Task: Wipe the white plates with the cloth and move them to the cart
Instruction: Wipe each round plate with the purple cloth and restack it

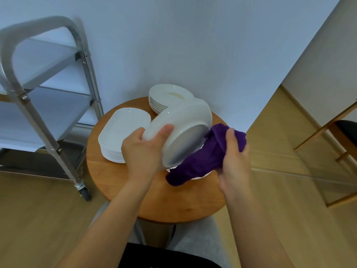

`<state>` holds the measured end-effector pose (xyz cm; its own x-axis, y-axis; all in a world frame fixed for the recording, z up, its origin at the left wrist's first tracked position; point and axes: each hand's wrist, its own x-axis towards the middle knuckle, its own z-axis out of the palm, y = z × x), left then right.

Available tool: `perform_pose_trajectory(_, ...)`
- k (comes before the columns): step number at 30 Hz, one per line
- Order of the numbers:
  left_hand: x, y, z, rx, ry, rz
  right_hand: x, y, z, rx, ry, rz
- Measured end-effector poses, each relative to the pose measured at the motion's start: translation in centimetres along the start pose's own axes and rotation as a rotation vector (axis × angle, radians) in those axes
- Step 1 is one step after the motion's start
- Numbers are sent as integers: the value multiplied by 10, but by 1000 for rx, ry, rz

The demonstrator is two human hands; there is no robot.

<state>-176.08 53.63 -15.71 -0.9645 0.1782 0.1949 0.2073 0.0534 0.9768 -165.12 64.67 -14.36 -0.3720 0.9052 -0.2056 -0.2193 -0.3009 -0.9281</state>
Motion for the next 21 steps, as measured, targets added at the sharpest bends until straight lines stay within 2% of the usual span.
perform_pose_trajectory(2,-5,5,1,207,-30,199,1,-13,-1,146,-97,161)
perform_pose_trajectory(5,-9,1,0,432,-54,873,1,-25,-7,138,-153,256)
perform_pose_trajectory(6,-8,-1,-1,455,-54,1043,1,-25,-10,114,-166,289)
perform_pose_trajectory(7,-6,-2,0,456,-69,1141,1,-25,-13,90,-173,324)
perform_pose_trajectory(9,-3,-7,0,449,-91,1213,5,-20,-20,28,-137,371)
perform_pose_trajectory(15,-13,-27,5,452,-142,1285,16,5,-31,-67,2,372)
perform_pose_trajectory(17,-12,-34,7,431,-204,1200,21,13,-34,-45,48,347)
perform_pose_trajectory(19,-11,-37,8,380,-268,880,26,19,-37,-18,108,302)
perform_pose_trajectory(21,-8,-41,6,371,-248,387,30,23,-42,-4,150,254)
